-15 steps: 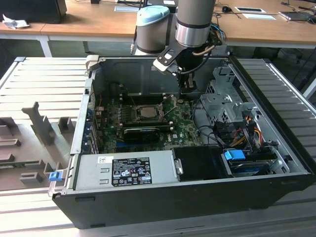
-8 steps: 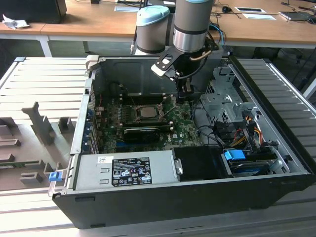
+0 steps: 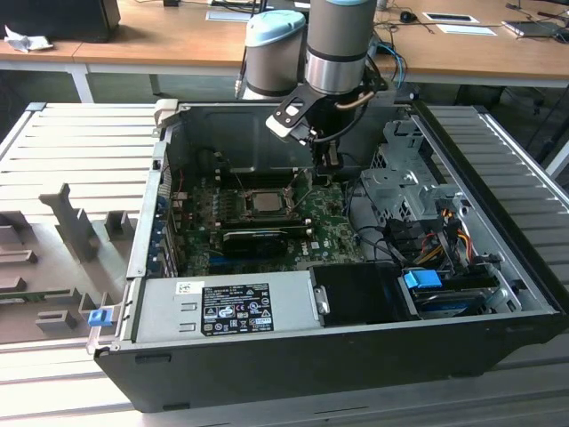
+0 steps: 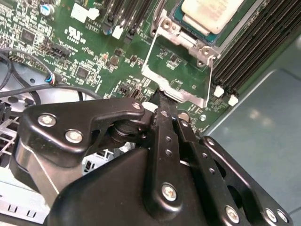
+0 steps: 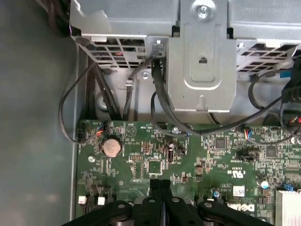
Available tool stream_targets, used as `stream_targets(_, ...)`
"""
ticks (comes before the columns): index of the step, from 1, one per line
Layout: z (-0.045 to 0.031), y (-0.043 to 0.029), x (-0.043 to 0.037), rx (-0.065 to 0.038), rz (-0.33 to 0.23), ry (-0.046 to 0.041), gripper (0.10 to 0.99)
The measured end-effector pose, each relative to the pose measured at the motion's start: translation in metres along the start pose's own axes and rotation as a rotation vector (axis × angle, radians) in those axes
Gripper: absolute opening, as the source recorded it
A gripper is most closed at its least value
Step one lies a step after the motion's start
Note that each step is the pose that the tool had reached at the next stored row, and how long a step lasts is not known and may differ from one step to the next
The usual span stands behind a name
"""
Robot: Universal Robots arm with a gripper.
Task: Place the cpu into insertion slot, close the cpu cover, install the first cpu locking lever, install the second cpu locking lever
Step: 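Close the cpu cover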
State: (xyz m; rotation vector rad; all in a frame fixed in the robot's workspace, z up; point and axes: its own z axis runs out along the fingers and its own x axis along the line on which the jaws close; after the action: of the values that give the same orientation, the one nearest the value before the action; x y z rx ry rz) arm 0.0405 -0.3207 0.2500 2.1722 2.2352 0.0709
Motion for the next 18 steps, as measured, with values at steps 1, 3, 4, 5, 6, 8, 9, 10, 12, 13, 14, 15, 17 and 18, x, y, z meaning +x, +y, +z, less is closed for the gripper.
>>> stream_targets(1,-0.0001,-0.0018,0.0001,0.0,0.0,0.0,0.106)
stream_targets(3,-0.0004,-0.0069,0.0002,0.0,0.0,0.0,0.106)
stream_targets(4,-0.0004,-0.0087,0.0003,0.0,0.0,-0.0001,0.106)
stream_targets(5,-0.0005,-0.0101,0.0003,0.0,0.0,0.0,0.106)
stream_targets(6,-0.0006,-0.0114,0.0003,0.0,0.0,0.0,0.106)
stream_targets(8,-0.0007,-0.0145,0.0004,0.0,0.0,0.0,0.106)
stream_targets(9,-0.0008,-0.0166,0.0005,0.0,0.0,0.0,0.106)
stream_targets(10,-0.0009,-0.0188,0.0005,0.0,0.0,0.0,0.106)
stream_targets(12,-0.0011,-0.0216,0.0006,0.0,0.0,-0.0001,0.106)
stream_targets(13,-0.0012,-0.0238,0.0007,0.0,0.0,0.0,0.106)
stream_targets(14,-0.0013,-0.026,0.0007,0.0,0.0,0.0,0.106)
stream_targets(15,-0.0014,-0.0286,0.0008,0.0,0.0,0.0,0.106)
stream_targets(17,-0.0017,-0.0335,0.001,0.0,0.0,0.0,0.106)
stream_targets(18,-0.0018,-0.038,0.0011,0.0,0.0,0.0001,0.106)
